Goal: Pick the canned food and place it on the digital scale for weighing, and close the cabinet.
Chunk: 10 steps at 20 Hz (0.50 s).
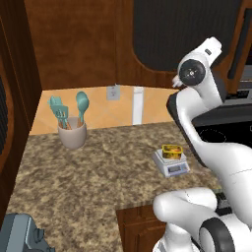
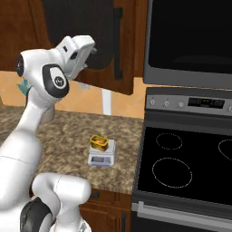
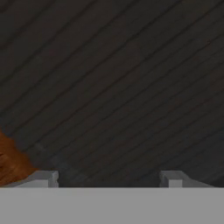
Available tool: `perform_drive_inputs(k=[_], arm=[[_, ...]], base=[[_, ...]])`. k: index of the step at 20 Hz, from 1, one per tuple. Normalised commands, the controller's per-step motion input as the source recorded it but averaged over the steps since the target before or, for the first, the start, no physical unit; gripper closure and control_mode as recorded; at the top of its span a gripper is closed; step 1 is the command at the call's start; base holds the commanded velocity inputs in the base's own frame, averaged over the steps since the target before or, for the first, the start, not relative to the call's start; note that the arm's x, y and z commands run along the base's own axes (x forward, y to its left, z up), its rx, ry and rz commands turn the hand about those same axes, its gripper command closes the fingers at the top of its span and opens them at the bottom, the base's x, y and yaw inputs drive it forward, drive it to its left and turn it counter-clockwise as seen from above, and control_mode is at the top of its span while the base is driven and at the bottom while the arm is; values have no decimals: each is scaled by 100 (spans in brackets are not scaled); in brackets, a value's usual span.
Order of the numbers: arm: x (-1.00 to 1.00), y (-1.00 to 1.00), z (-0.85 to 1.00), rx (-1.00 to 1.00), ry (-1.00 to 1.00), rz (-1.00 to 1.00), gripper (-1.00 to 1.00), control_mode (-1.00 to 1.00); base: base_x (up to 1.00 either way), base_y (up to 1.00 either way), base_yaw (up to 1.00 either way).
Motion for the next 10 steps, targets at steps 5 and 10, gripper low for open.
perform_drive_inputs(k=[5, 10], arm=[[100, -50, -24, 21, 0, 22, -100, -100], [100, -47, -14, 19, 0, 18, -100, -100]], base=[[0, 0, 0], [0, 0, 0]])
